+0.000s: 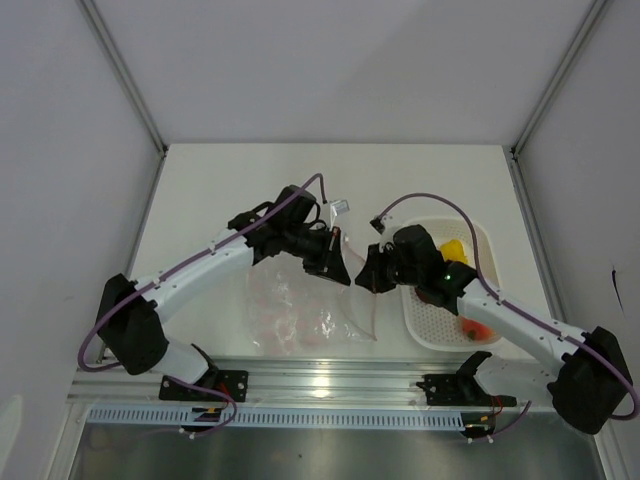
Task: Place the food in the zip-top bag and seal the zipper
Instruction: Open the zipper of the food storage bag.
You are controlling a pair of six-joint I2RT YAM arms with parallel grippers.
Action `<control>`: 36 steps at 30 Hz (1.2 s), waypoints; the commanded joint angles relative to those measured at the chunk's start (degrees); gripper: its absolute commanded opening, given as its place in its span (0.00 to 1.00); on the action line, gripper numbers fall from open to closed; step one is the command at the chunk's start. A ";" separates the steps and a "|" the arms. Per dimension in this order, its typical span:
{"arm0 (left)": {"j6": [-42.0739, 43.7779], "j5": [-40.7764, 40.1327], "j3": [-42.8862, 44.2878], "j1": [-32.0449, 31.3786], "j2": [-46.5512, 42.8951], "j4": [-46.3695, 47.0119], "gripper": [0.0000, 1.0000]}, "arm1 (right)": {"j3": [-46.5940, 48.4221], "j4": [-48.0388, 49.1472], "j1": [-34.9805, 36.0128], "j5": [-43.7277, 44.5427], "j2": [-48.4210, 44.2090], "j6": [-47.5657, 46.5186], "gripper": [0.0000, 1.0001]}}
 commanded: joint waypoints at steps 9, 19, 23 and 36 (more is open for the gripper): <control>6.72 -15.26 6.76 -1.07 -2.79 -12.55 0.01 | 9.96 -11.34 1.85 42.32 9.58 6.61 0.00; 7.78 -19.84 4.68 -0.72 -7.19 -14.67 0.01 | 6.35 -10.92 1.33 42.96 7.91 7.06 0.00; 7.16 -18.18 3.08 0.34 -8.86 -13.26 0.01 | 6.18 -11.89 -0.07 42.43 7.38 6.97 0.00; 7.78 -12.31 1.59 2.80 -6.49 -9.75 0.01 | 3.10 -11.36 -4.29 38.91 5.44 6.35 0.00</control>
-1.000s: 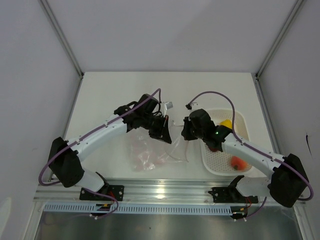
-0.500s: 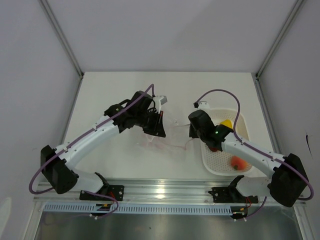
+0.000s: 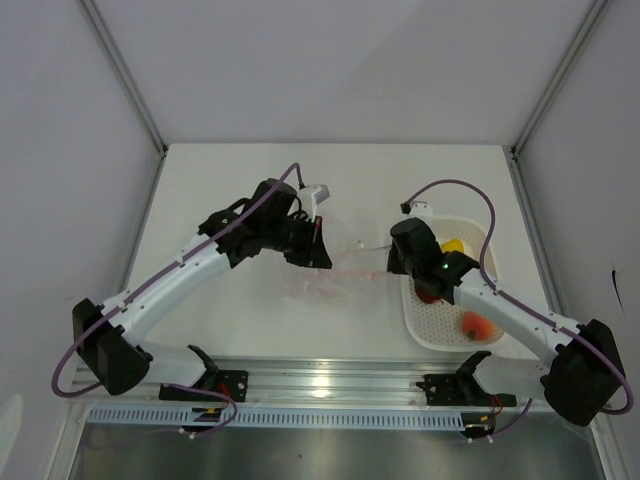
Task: Place the food in the zip-top bag and seal the zipper
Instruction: Open the zipper of the food storage bag, then pick up the fake fruit from the bin.
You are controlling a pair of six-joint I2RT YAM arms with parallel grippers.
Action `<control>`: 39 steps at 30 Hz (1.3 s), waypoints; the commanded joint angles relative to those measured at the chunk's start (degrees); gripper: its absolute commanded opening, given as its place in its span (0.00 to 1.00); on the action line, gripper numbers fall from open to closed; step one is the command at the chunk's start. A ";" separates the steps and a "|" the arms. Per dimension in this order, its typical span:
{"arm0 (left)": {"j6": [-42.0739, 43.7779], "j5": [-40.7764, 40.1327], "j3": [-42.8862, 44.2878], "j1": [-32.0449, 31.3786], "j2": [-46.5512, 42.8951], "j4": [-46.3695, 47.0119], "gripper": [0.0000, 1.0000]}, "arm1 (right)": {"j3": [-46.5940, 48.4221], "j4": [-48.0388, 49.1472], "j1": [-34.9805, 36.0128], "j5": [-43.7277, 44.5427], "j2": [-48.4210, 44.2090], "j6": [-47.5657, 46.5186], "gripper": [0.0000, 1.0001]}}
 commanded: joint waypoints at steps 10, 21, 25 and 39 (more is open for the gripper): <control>2.27 3.77 -0.04 2.76 -1.49 -2.86 0.01 | -3.49 -1.74 -4.66 1.73 0.52 -1.26 0.00; -0.10 7.38 1.54 2.76 5.10 1.79 0.01 | 3.09 -2.52 -2.20 -9.09 0.61 -5.48 0.68; -0.27 5.45 4.88 2.76 8.53 1.35 0.01 | 7.67 -7.71 -0.44 -7.42 -0.61 -5.57 0.86; -1.42 5.10 9.10 3.29 11.88 1.61 0.01 | 4.00 -21.42 -7.01 -0.82 -18.45 13.23 0.99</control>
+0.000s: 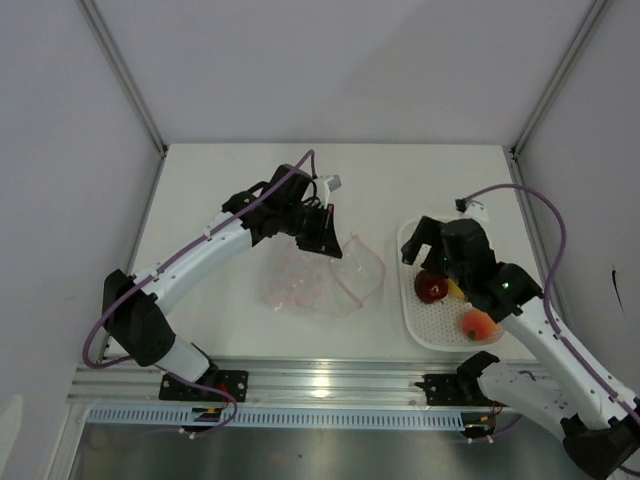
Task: Place the food in the zip-top bag and seal the zipper
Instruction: Pick up the fake fruit from the bin.
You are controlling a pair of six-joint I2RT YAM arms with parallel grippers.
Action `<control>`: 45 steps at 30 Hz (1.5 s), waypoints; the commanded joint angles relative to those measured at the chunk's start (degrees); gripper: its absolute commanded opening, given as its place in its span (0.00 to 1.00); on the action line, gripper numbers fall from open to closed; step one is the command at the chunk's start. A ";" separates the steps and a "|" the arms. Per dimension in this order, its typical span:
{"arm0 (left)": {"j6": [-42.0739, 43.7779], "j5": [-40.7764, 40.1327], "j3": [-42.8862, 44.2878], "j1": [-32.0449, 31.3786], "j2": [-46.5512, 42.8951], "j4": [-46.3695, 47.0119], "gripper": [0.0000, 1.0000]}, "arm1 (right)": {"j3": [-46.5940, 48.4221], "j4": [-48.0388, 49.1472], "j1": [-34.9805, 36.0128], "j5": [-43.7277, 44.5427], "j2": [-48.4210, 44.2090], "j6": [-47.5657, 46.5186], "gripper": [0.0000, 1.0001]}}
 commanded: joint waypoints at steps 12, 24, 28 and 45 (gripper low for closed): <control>-0.28 0.72 -0.36 0.93 -2.63 1.18 0.00 | -15.76 -7.68 -18.95 -5.72 -3.97 16.00 0.99; -0.72 1.96 -2.99 0.93 -4.12 2.14 0.01 | -18.32 1.20 -19.31 -2.55 0.77 20.83 1.00; -0.89 2.40 -4.04 0.93 -4.56 2.41 0.01 | -18.06 4.45 -19.31 -2.47 4.37 21.01 0.99; -0.98 2.92 -5.01 0.93 -5.53 2.50 0.01 | -19.99 12.28 -19.83 -1.41 13.78 18.72 0.99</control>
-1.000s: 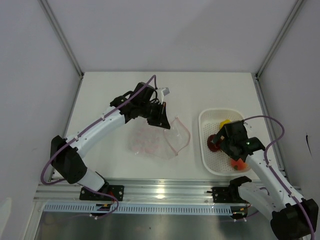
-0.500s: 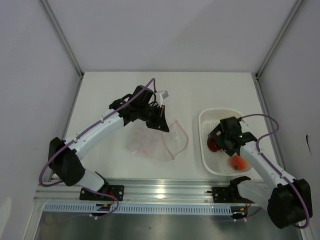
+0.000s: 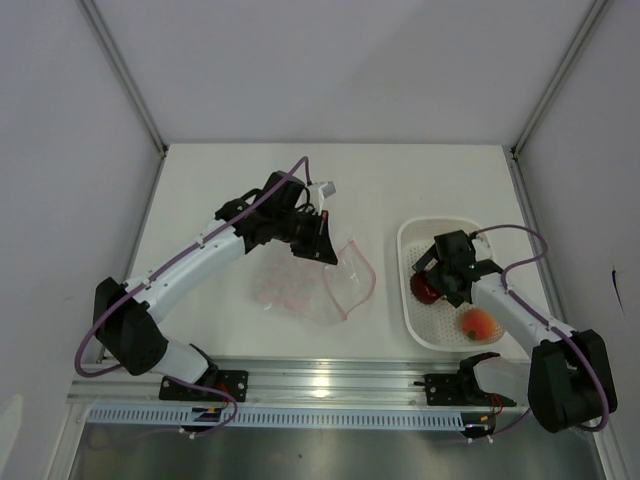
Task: Place the food in the zip-top bag and seal the zipper
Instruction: Pick up the fake fruit from the bin.
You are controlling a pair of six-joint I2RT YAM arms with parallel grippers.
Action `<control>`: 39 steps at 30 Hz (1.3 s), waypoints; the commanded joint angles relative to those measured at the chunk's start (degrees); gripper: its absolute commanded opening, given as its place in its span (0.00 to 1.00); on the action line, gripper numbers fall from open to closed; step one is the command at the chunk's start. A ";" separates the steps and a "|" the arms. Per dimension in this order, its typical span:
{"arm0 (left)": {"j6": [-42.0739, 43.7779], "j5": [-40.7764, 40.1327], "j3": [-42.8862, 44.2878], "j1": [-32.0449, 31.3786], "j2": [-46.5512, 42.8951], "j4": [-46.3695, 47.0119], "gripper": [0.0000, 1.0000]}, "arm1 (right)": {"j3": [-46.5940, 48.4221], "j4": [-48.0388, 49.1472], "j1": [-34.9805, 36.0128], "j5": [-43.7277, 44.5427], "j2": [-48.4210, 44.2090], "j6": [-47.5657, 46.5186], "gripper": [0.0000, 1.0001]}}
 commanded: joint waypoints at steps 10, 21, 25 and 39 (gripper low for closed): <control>-0.83 1.75 0.01 0.40 -1.02 1.71 0.01 | -2.89 3.28 -0.27 0.37 -1.83 -1.19 0.81; -0.92 1.92 0.89 0.40 0.82 1.80 0.01 | 2.11 -0.40 -0.27 0.37 -6.57 -4.26 0.36; -0.92 2.01 0.98 0.40 1.44 1.97 0.01 | 5.27 -1.20 -0.01 -2.08 -8.95 -7.87 0.35; -1.00 2.27 6.16 0.40 4.43 0.83 0.01 | 20.04 -0.50 19.67 -3.05 -5.54 -11.92 0.39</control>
